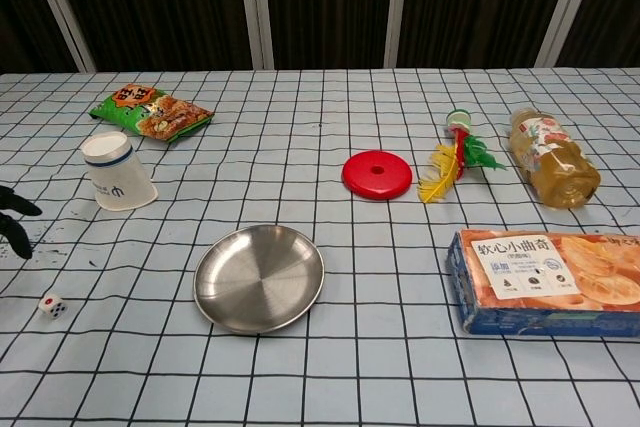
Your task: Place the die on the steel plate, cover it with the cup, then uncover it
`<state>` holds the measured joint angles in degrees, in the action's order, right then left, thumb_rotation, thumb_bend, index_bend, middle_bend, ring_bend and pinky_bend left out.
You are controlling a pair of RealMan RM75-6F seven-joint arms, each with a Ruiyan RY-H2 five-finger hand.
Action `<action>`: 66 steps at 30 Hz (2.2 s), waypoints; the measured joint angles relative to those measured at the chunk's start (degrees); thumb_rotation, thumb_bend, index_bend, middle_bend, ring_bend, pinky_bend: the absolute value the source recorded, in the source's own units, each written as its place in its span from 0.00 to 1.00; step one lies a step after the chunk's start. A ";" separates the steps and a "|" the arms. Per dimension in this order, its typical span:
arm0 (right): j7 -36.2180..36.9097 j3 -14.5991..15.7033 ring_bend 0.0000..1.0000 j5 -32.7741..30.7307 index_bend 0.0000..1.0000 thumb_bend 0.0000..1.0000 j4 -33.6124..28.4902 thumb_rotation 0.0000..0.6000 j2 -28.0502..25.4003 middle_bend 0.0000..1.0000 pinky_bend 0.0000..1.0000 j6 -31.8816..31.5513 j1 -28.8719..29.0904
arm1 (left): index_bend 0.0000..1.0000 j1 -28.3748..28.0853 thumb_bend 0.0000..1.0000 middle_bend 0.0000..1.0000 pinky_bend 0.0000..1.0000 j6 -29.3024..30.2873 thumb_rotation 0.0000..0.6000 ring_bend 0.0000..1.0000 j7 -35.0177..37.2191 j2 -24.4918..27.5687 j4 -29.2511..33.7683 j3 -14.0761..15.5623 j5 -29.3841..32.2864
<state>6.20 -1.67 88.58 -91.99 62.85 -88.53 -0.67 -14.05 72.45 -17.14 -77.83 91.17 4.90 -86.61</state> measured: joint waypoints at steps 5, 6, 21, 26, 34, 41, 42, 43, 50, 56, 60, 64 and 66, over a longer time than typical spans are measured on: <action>-0.06 -0.03 0.13 -0.17 0.17 0.06 0.01 1.00 -0.10 0.14 0.00 0.02 -0.04 | 0.36 -0.29 0.37 0.12 0.18 -0.94 1.00 0.03 -0.18 -1.48 -2.37 -0.38 0.60; -0.04 -0.04 0.13 -0.19 0.17 0.06 0.01 1.00 -0.09 0.14 0.00 0.02 -0.05 | 0.36 -0.33 0.37 0.12 0.18 -1.08 1.00 0.03 -0.25 -1.77 -2.83 -0.51 0.81; -0.34 -0.11 0.13 -0.70 0.17 0.06 0.23 1.00 -0.01 0.14 0.00 0.48 0.04 | 0.40 -2.42 0.37 0.12 0.18 -3.19 1.00 0.03 3.47 -5.15 -7.05 -2.16 0.36; -0.33 -0.26 0.13 -0.99 0.17 0.06 0.29 1.00 0.05 0.14 0.00 0.51 0.04 | 0.41 -3.05 0.37 0.12 0.18 -5.20 1.00 0.03 2.03 -4.83 -6.57 -2.10 1.30; -0.08 -0.28 0.13 -1.02 0.17 0.06 0.35 1.00 0.00 0.14 0.00 0.48 0.01 | 0.41 -3.50 0.37 0.12 0.18 -6.89 1.00 0.03 -0.83 -4.34 -5.31 -2.33 3.50; -0.13 -0.36 0.13 -1.15 0.17 0.06 0.35 1.00 -0.06 0.14 0.00 0.42 -0.04 | 0.41 -4.33 0.37 0.12 0.18 -7.98 1.00 0.03 -1.88 -4.79 -5.04 -2.87 4.33; -0.16 -0.35 0.13 -1.18 0.17 0.06 0.39 1.00 -0.05 0.14 0.00 0.46 -0.04 | 0.41 -4.46 0.37 0.12 0.18 -8.13 1.00 0.03 -1.97 -4.87 -5.04 -2.93 4.40; -0.19 -0.35 0.13 -1.23 0.17 0.06 0.43 1.00 -0.04 0.14 0.00 0.50 -0.04 | 0.42 -4.62 0.37 0.12 0.18 -8.25 1.00 0.03 -2.14 -4.97 -5.05 -3.01 4.44; -0.15 -0.42 0.13 -1.35 0.17 0.06 0.46 1.00 -0.06 0.14 0.00 0.47 -0.06 | 0.44 -5.22 0.38 0.13 0.18 -8.73 1.00 0.03 -3.39 -5.57 -5.04 -3.32 4.78; -0.07 -0.45 0.13 -1.36 0.17 0.06 0.41 1.00 -0.14 0.14 0.00 0.37 -0.13 | 0.45 -5.56 0.38 0.13 0.18 -9.38 1.00 0.03 -4.11 -6.10 -5.29 -3.49 5.78; -0.02 -0.44 0.13 -1.44 0.17 0.06 0.51 1.00 -0.16 0.14 0.00 0.43 -0.15 | 0.47 -5.73 0.38 0.14 0.18 -9.60 1.00 0.03 -4.34 -6.34 -5.43 -3.46 6.01; -0.08 -0.46 0.13 -1.44 0.17 0.06 0.60 1.00 -0.07 0.14 0.00 0.52 -0.08 | 0.49 -5.79 0.38 0.15 0.18 -9.61 1.00 0.03 -4.44 -6.50 -5.60 -3.41 6.16; -0.10 -0.46 0.13 -1.48 0.17 0.06 0.63 1.00 -0.04 0.14 0.00 0.59 -0.07 | 0.50 -5.79 0.38 0.16 0.18 -9.59 1.00 0.03 -4.51 -6.55 -5.69 -3.37 6.24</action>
<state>6.11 -2.13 87.10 -91.36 62.81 -87.94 -0.74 -19.84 62.86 -21.65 -84.37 85.49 1.53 -80.37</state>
